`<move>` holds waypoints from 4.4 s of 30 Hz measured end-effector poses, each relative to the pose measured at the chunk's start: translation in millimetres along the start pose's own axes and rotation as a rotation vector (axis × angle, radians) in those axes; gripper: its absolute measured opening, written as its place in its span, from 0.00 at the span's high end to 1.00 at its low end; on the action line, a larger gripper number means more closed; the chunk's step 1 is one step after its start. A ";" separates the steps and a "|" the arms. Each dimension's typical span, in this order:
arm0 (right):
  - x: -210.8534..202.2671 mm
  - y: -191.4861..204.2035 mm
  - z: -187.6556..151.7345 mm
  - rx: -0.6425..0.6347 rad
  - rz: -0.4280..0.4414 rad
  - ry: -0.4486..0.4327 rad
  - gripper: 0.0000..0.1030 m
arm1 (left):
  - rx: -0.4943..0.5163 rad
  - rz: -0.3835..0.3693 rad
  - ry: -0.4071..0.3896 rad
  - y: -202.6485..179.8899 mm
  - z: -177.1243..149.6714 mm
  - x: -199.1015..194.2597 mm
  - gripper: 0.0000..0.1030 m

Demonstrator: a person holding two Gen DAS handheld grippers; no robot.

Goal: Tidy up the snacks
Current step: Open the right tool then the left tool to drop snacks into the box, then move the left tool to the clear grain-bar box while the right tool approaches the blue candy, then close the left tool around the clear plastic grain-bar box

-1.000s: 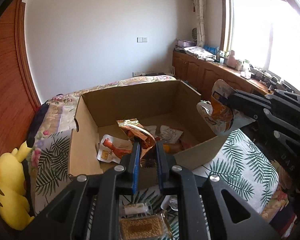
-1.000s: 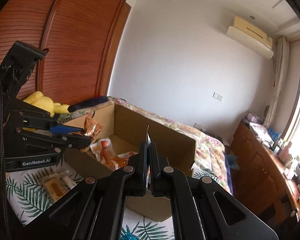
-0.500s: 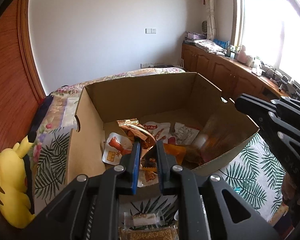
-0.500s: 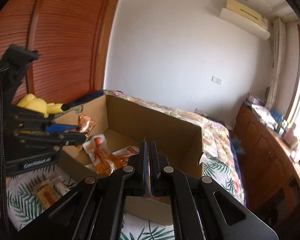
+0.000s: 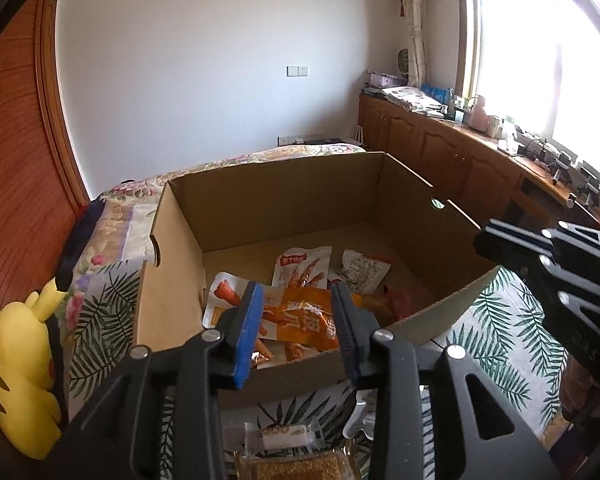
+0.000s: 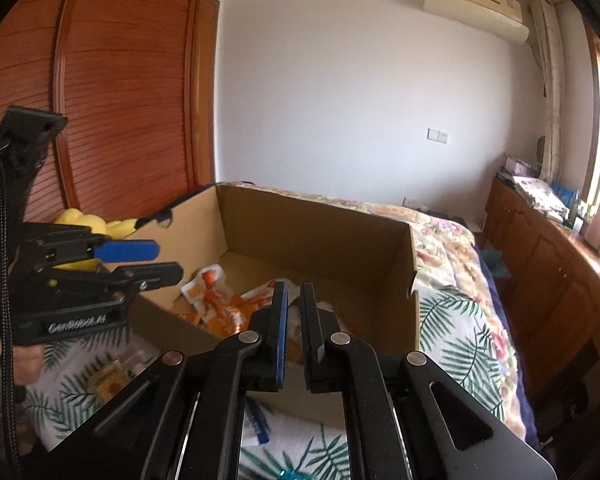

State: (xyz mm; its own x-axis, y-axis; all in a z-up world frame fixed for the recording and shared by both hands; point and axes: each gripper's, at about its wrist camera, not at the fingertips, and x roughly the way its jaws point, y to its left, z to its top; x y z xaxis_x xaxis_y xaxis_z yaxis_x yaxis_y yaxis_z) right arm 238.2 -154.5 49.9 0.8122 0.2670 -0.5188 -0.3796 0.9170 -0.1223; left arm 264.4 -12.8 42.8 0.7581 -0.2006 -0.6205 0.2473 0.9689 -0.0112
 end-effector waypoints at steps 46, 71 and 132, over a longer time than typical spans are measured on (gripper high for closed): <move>25.0 -7.9 -138.4 0.130 0.040 0.354 0.60 | -0.026 -0.072 0.135 7.0 -134.8 -8.7 0.56; 37.4 0.6 -140.0 0.063 0.017 0.369 0.44 | 0.017 -0.001 0.156 5.7 -139.2 6.1 0.50; 37.4 1.6 -140.1 0.056 0.011 0.367 0.43 | -0.048 0.015 0.194 8.2 -136.1 34.3 0.09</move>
State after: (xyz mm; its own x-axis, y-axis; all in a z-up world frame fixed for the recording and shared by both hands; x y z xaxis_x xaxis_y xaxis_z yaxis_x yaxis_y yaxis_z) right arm 205.9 -184.5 -88.3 0.5915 0.1623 -0.7898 -0.3545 0.9321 -0.0740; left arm 210.3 8.0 -85.3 0.6295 -0.1588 -0.7606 0.2046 0.9782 -0.0350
